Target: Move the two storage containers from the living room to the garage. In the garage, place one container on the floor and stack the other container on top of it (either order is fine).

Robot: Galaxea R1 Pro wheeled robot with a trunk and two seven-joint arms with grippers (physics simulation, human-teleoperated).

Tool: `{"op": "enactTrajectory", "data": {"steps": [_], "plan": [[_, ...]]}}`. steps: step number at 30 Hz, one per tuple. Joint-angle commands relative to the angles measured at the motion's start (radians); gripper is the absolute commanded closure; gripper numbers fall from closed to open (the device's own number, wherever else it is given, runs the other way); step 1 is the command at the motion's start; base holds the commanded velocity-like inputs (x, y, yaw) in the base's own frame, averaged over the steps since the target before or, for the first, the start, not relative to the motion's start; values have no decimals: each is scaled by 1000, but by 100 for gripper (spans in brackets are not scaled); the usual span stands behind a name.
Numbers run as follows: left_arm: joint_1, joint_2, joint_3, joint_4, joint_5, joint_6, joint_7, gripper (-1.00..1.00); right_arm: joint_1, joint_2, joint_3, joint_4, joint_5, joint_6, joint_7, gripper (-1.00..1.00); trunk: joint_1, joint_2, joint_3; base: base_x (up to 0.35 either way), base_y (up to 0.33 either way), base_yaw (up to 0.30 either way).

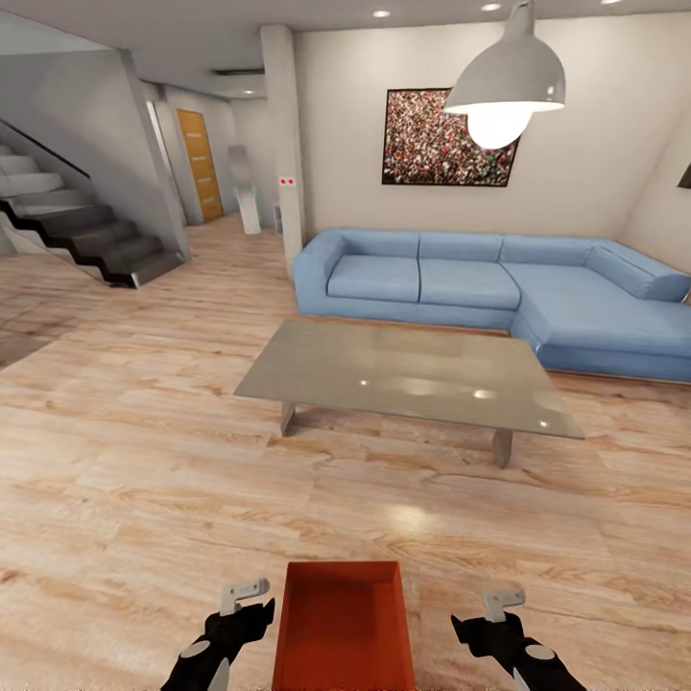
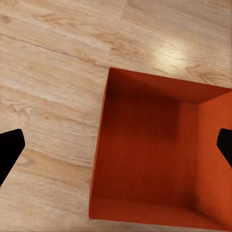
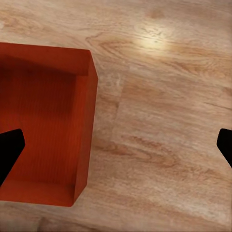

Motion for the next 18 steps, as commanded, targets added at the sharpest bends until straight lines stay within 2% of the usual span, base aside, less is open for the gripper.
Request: {"op": "enactTrajectory", "data": {"steps": [1,18], "plan": [[0,-1,2,-2,8,6,2,-100,-1,0,-9,0,10,-2,7,-100,4,-8,-6,0,0,0],[0,-1,2,-1,11,6,2,-100,-1,1,-7,1,10,-3,7,-100,69,-127,-76,0,0,0]]}}
